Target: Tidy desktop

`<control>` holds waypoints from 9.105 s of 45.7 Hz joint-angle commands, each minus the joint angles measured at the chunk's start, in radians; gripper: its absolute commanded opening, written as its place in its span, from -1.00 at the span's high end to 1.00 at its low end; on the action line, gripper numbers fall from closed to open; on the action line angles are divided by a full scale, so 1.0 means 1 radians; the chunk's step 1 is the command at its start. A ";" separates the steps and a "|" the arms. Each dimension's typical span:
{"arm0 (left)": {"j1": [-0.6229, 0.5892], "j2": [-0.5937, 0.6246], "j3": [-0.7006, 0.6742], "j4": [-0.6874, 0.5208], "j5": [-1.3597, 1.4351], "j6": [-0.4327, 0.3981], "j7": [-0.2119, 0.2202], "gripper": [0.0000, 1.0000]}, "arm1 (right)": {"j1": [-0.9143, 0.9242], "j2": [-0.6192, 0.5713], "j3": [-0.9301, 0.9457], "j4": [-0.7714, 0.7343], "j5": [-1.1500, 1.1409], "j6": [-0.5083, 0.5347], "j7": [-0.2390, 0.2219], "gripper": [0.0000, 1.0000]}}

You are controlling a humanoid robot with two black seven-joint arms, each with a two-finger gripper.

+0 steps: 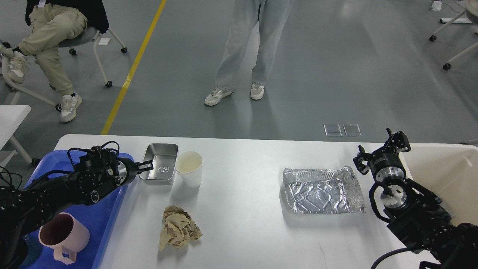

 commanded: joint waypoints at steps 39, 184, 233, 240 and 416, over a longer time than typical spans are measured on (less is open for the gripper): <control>-0.014 0.013 -0.002 0.000 -0.011 -0.052 -0.003 1.00 | -0.002 0.001 0.000 -0.002 0.000 -0.001 0.000 -1.00; 0.178 0.519 -0.152 -0.284 -0.074 0.017 -0.126 1.00 | -0.015 -0.019 0.002 0.000 0.000 0.008 0.000 -1.00; 0.181 0.468 -0.150 -0.253 -0.072 0.039 -0.123 0.82 | -0.014 -0.020 0.002 0.000 0.000 0.008 0.000 -1.00; 0.179 0.478 -0.153 -0.255 -0.072 0.039 -0.132 0.56 | -0.014 -0.020 0.002 0.002 0.000 0.008 0.000 -1.00; 0.297 0.017 -1.327 -0.200 -1.004 -0.333 -0.201 -0.94 | -0.077 -0.626 -0.078 0.667 -0.785 0.356 0.190 -1.00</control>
